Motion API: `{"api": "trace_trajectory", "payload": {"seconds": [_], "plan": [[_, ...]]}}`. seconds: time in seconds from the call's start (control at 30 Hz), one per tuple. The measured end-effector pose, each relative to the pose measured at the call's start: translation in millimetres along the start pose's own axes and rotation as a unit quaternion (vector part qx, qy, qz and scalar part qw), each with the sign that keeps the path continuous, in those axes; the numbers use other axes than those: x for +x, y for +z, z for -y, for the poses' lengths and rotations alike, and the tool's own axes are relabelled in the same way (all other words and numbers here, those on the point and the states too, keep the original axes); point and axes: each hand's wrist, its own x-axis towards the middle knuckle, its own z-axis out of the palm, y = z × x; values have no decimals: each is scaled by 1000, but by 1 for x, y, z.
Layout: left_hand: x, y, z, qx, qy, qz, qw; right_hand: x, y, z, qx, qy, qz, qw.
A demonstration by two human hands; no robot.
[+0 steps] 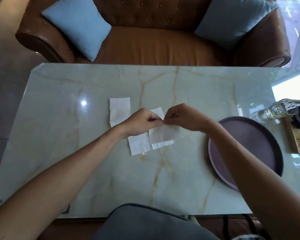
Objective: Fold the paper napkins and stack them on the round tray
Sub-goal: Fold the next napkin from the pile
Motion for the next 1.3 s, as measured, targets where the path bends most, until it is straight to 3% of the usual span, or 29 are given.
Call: {"api": "trace_trajectory", "payload": {"seconds": [0.07,0.27,0.5,0.67,0.73,1.03,1.17,1.3], "plan": [[1,-5,-4,19,6,3,1000,1,-8,5,-22,-16,11,1000],[0,-22,-9,45,22,-7,999,1,-19,-4,85,-7,5,996],[-6,-35,2,88,-4,3,996,-11,-43,-46,112,31,-59,991],[0,-20,-9,87,17,51,995,-8,-15,-14,76,22,39,996],[0,-19,-12,85,21,45,995,-7,-8,-9,46,6,39,998],[-11,-29,10,-102,16,-43,994,-19,-20,-24,142,-1,-10,990],[-16,-36,30,-206,0,-100,973,-27,-32,-37,162,5,-41,986],[-6,-7,26,-324,-46,-27,945,-36,-34,-44,188,2,-29,982]]}}
